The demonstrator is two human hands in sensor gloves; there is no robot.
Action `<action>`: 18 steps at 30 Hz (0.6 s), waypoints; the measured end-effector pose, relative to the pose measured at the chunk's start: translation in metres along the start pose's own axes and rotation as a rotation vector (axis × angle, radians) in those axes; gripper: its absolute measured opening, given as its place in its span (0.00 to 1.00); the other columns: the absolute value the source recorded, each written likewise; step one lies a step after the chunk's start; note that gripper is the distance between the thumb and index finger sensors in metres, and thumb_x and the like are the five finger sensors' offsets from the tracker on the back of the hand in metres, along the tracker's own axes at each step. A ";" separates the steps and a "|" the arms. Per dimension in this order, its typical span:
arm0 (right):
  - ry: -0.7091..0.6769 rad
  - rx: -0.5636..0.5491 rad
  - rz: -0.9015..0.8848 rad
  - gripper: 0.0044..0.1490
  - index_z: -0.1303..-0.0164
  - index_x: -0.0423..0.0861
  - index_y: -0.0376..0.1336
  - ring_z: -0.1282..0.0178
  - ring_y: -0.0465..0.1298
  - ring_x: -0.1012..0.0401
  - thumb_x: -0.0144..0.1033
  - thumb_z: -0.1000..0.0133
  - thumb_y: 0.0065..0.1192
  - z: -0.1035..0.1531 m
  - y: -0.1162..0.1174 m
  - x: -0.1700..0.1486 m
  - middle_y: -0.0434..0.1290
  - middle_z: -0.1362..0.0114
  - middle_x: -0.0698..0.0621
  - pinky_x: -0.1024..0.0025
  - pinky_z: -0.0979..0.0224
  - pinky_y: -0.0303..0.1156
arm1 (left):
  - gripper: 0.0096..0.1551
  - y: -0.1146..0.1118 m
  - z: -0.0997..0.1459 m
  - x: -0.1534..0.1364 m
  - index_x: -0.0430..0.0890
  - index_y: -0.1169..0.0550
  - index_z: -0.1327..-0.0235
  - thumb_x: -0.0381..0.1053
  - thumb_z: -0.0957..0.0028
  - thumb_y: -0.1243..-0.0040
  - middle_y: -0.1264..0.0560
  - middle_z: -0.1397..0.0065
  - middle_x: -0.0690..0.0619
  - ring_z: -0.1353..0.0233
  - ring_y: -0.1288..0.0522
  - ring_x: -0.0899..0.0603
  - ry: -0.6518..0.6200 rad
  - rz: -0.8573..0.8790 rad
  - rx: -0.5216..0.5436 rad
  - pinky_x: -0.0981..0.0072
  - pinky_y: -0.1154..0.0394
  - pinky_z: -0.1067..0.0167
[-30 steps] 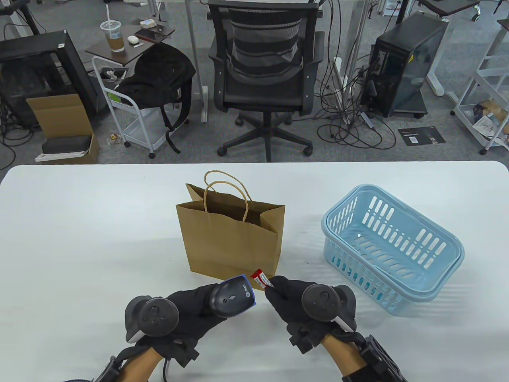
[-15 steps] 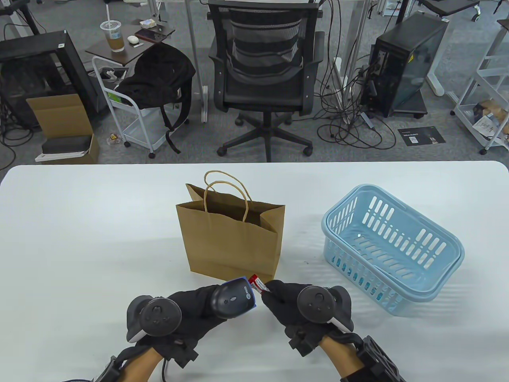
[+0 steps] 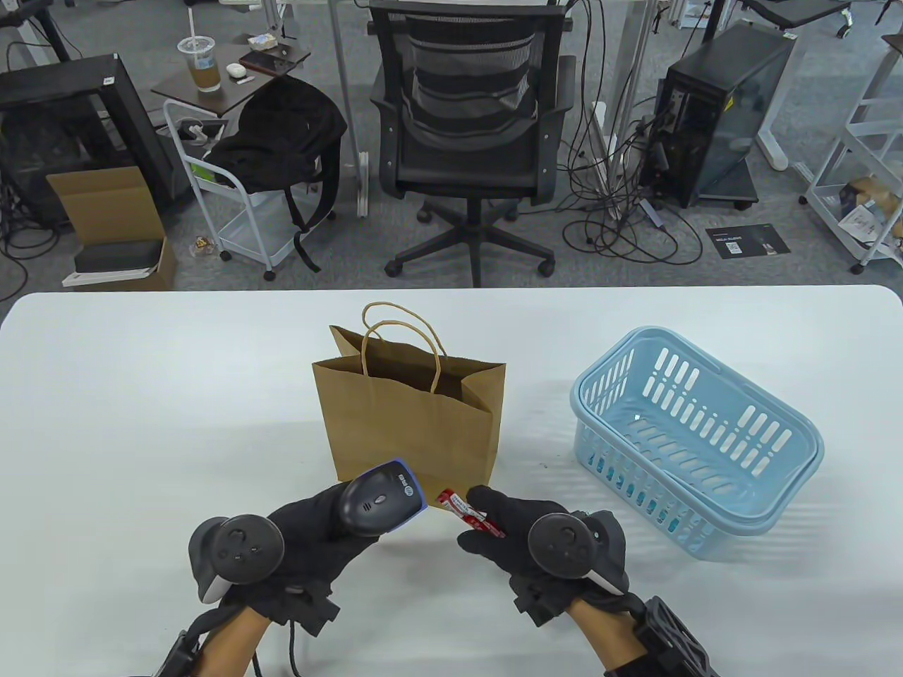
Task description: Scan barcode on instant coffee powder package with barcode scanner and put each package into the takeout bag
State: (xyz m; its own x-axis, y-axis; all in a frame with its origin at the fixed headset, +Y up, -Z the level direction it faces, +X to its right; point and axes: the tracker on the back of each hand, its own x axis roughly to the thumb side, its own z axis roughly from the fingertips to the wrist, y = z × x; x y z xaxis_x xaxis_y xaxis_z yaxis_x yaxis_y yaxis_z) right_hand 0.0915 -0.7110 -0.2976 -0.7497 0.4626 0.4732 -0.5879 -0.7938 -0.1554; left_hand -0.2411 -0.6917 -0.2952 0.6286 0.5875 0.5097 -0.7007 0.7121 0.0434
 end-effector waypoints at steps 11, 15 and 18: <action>-0.063 -0.067 -0.039 0.31 0.46 0.46 0.75 0.78 0.86 0.60 0.51 0.55 0.77 0.000 -0.010 0.006 0.89 0.67 0.55 0.68 0.69 0.80 | 0.34 0.002 0.000 -0.001 0.54 0.24 0.38 0.66 0.56 0.30 0.16 0.48 0.57 0.56 0.11 0.47 0.017 0.006 0.003 0.53 0.18 0.51; -0.079 -0.120 -0.014 0.30 0.46 0.49 0.75 0.74 0.87 0.61 0.53 0.53 0.71 -0.003 -0.024 0.007 0.89 0.64 0.58 0.68 0.65 0.80 | 0.34 0.004 -0.001 -0.005 0.54 0.24 0.38 0.66 0.56 0.30 0.16 0.48 0.57 0.56 0.11 0.47 0.042 0.025 0.009 0.53 0.18 0.50; -0.061 -0.163 -0.046 0.28 0.45 0.53 0.74 0.69 0.86 0.61 0.55 0.51 0.68 -0.006 -0.040 0.012 0.88 0.60 0.60 0.67 0.61 0.80 | 0.34 0.006 -0.001 -0.009 0.55 0.24 0.38 0.66 0.56 0.29 0.16 0.48 0.57 0.56 0.11 0.47 0.060 0.043 0.015 0.53 0.18 0.50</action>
State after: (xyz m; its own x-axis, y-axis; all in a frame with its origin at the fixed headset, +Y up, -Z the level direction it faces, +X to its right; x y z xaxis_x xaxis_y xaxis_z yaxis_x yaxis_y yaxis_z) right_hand 0.1042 -0.6707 -0.2909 -0.7043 0.4679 0.5339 -0.6660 -0.6959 -0.2687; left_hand -0.2501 -0.6925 -0.3002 0.6162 0.6399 0.4591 -0.7326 0.6797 0.0359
